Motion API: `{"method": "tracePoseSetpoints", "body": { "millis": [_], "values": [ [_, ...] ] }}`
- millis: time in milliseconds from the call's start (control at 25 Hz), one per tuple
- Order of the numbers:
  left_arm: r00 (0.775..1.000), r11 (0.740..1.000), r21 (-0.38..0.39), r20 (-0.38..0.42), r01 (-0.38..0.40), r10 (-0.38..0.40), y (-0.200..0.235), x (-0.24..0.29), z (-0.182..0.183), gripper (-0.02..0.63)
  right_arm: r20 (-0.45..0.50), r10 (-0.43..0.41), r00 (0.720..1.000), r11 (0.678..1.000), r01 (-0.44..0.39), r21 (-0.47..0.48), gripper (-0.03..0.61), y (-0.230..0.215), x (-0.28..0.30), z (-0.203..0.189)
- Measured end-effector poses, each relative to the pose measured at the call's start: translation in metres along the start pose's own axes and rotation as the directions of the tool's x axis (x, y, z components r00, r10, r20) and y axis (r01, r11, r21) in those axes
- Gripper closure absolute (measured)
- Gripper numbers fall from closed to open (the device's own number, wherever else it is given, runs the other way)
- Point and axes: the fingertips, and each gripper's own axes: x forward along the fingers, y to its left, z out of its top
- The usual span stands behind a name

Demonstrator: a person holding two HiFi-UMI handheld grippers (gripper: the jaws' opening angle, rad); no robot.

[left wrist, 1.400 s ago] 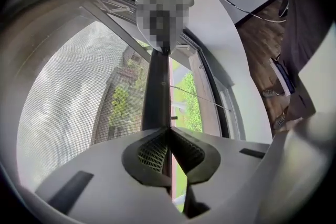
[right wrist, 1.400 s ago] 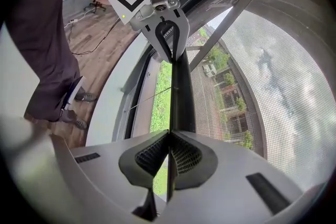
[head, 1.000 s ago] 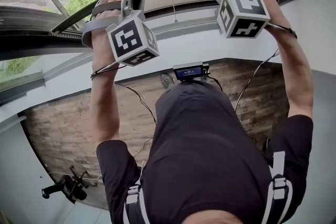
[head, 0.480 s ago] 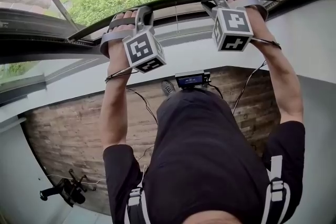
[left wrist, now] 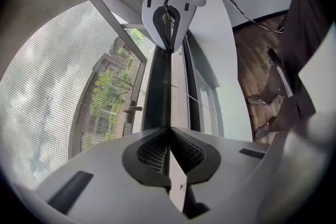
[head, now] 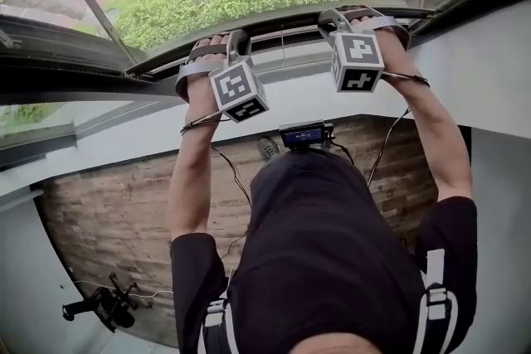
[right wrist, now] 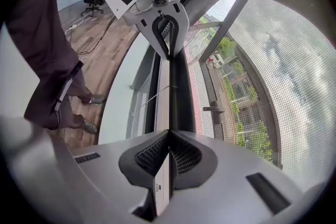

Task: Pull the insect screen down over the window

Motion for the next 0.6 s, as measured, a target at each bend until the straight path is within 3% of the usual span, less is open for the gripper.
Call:
{"method": "tracePoseSetpoints", "body": {
  "millis": [480,600],
  "values": [
    [0.999,1.000,-0.005,-0.016,0.027,-0.027,-0.017,0.017,-0.006,0.594,-0.004,0.008,1.000,1.000,-0.008,0.017,0.558,0.014,0.019,-0.003],
    [0.998,0.998,-0.018,-0.019,0.062,-0.062,-0.029,0.026,-0.008,0.594,-0.010,0.045,0.999,0.999,-0.045,0.030,0.558,0.026,0.027,-0.004]
  ]
}}
